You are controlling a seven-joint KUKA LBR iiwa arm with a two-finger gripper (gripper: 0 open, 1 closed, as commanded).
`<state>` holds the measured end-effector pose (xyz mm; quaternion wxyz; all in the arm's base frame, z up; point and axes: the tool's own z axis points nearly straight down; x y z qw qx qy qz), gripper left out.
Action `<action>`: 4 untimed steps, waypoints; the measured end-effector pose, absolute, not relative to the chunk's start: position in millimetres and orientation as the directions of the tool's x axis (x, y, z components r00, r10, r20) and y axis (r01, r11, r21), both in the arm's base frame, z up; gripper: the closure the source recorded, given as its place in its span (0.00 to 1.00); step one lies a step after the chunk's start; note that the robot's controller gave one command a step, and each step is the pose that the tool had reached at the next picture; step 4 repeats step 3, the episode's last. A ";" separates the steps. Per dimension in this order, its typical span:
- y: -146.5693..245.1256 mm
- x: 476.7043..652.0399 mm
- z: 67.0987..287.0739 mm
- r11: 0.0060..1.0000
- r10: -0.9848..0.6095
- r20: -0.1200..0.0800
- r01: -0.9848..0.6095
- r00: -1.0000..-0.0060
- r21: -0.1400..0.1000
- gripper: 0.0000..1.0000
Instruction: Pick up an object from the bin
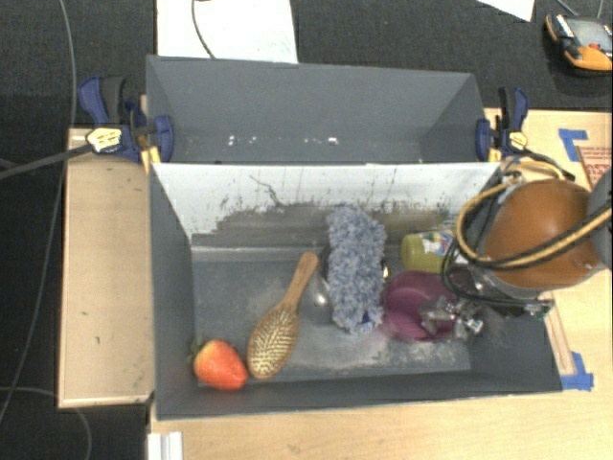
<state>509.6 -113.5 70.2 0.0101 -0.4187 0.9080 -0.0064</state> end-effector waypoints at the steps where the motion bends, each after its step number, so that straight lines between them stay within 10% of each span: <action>1: -109.9 534.2 70.5 0.354 -0.935 -0.008 -0.935 -0.354 -0.026 1.00; 4: -104.4 530.1 71.3 0.592 -0.806 -0.013 -0.806 -0.592 -0.021 1.00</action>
Offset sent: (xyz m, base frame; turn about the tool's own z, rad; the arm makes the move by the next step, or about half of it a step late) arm 0.0001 0.0028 0.0047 -0.0664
